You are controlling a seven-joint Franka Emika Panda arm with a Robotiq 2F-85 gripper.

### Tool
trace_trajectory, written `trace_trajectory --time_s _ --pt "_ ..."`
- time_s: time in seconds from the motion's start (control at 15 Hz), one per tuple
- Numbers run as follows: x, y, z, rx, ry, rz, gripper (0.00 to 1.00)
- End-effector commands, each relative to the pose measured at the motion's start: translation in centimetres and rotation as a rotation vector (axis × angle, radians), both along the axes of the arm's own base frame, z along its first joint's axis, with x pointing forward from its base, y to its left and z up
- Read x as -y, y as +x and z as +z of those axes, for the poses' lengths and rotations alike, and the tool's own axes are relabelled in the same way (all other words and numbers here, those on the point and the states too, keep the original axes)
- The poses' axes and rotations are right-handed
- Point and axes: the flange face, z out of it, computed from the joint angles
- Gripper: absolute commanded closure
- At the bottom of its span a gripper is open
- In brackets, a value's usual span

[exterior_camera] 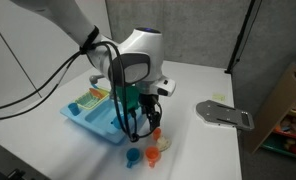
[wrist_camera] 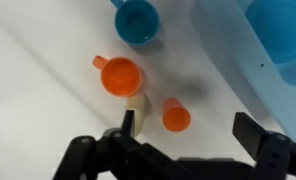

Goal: Put the blue cup on the counter then put the orange mug on the blue plate

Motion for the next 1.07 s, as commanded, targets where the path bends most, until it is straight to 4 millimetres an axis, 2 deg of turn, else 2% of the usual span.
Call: trace_trajectory --time_s 0.0,0.4,1.0 --pt "0.0 0.1 0.1 -0.001 0.001 0.000 0.00" --pt "1.5 -0.7 -1.1 -0.015 -0.008 -0.039 0.00" --pt "4.5 -3.1 -4.1 -0.087 -0.026 -0.090 0.00"
